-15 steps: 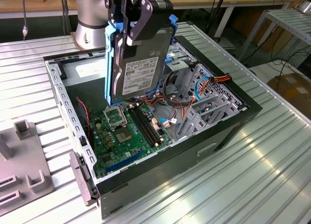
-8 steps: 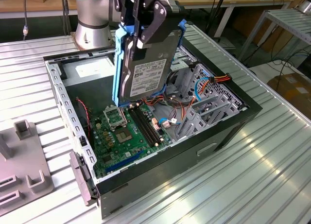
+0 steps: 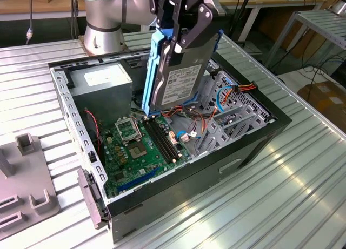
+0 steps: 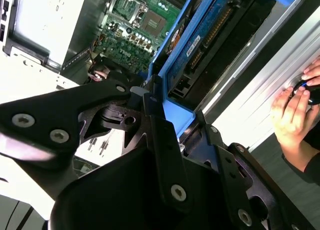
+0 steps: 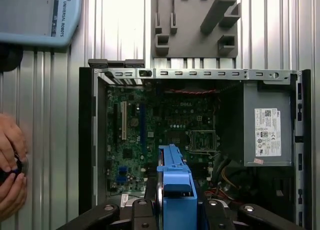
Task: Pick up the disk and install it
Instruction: 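Insert the disk into the insertion slot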
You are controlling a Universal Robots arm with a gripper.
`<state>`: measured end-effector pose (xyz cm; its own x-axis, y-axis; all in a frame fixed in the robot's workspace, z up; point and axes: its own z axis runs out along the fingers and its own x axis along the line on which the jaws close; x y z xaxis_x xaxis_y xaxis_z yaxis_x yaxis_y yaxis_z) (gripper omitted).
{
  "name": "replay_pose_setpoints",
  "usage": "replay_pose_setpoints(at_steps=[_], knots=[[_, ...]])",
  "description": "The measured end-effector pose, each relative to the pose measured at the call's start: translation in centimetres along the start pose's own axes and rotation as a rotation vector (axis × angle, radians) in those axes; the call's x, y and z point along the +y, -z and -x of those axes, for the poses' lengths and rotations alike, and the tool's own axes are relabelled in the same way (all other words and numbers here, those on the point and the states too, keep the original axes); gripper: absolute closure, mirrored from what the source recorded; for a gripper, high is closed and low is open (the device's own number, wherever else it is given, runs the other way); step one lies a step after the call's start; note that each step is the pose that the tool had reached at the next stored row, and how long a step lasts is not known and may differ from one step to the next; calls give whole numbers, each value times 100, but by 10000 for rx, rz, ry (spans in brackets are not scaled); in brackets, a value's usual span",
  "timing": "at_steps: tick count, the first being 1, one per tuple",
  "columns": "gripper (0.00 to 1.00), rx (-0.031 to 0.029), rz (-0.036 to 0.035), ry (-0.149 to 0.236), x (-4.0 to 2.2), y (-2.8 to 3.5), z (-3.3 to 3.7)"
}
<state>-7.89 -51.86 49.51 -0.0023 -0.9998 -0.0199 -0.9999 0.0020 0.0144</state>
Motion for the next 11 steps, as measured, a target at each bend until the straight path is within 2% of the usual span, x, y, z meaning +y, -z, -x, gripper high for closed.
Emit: replay_pose_setpoints(at_steps=[8, 11], knots=[[63, 7, 0, 0, -179, -6, -11], [63, 8, 0, 0, -187, -6, -11]])
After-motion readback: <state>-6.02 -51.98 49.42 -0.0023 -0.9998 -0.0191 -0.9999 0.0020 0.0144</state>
